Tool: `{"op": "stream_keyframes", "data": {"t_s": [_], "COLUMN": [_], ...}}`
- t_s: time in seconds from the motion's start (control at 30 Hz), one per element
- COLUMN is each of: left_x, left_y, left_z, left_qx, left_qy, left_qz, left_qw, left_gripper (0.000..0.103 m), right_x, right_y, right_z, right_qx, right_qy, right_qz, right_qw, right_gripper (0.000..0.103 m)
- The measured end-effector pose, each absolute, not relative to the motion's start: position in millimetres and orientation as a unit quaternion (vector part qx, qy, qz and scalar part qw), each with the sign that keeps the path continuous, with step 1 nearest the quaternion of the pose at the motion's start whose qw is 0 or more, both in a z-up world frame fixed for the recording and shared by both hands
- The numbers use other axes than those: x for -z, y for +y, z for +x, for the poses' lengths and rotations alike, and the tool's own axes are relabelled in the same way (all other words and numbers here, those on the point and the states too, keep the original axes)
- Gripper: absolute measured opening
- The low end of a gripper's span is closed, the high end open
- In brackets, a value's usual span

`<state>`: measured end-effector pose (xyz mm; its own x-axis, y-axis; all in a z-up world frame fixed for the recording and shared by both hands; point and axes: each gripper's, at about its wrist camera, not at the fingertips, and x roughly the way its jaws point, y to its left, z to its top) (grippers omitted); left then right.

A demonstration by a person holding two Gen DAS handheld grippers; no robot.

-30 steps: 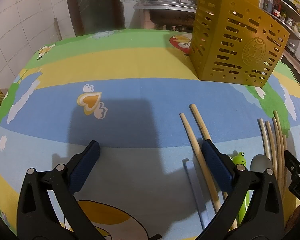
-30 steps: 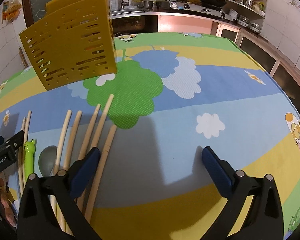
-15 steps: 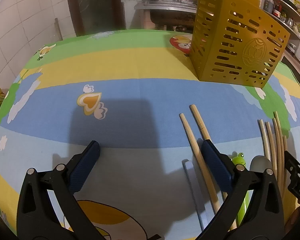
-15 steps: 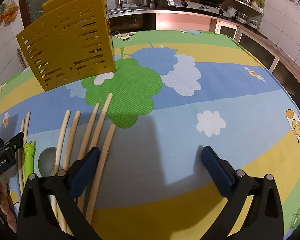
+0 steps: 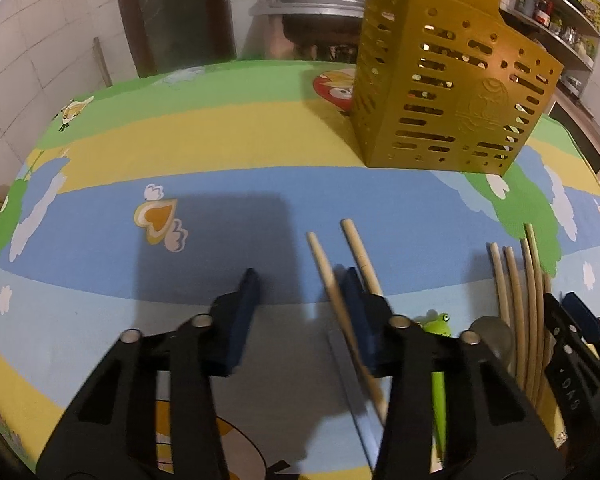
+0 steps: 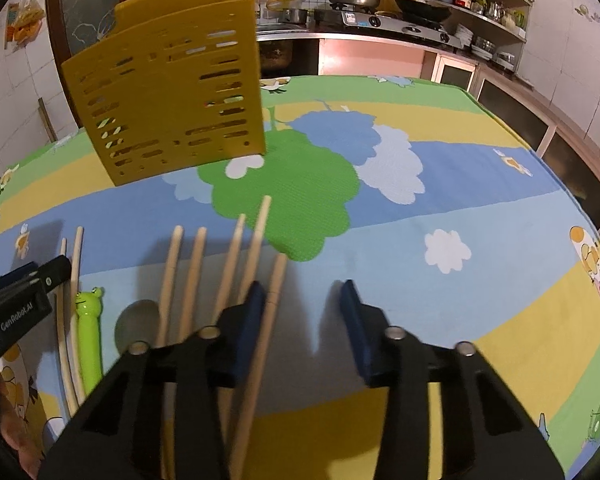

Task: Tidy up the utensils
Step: 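Close the left tool on a wooden chopstick while the right tool grasps another, then lift both held chopsticks upright and carry them over the yellow holder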

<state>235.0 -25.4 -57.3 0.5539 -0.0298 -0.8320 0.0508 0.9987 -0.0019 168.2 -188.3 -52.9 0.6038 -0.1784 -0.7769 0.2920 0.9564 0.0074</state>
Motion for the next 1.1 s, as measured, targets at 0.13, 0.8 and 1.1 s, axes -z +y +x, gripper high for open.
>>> {"op": "stream_keyframes", "data": {"t_s": [0.13,0.8,1.1], "left_x": [57,26,-42], "left_y": [-31,-23,-33], "left_z": [239,227,193], "left_qx": [0.026,0.051,0.074], "left_qy": [0.484,0.452,0.339], "left_qz": [0.015,-0.036,-0.024], "left_qw": [0.874,0.89,0.937], "left_gripper": [0.017,0.006,0.005], "right_x": [52,14,-49], "right_y": [-184,-213,-228], "right_z": [169,170,150], "right_qx": [0.133,0.065,0.024], "right_qy": [0.425,0.36,0.231], "right_qz": [0.07,0.131,0.129], "right_qw": [0.893,0.921,0.964], "right_gripper": [0.02,0.006,0.006]}}
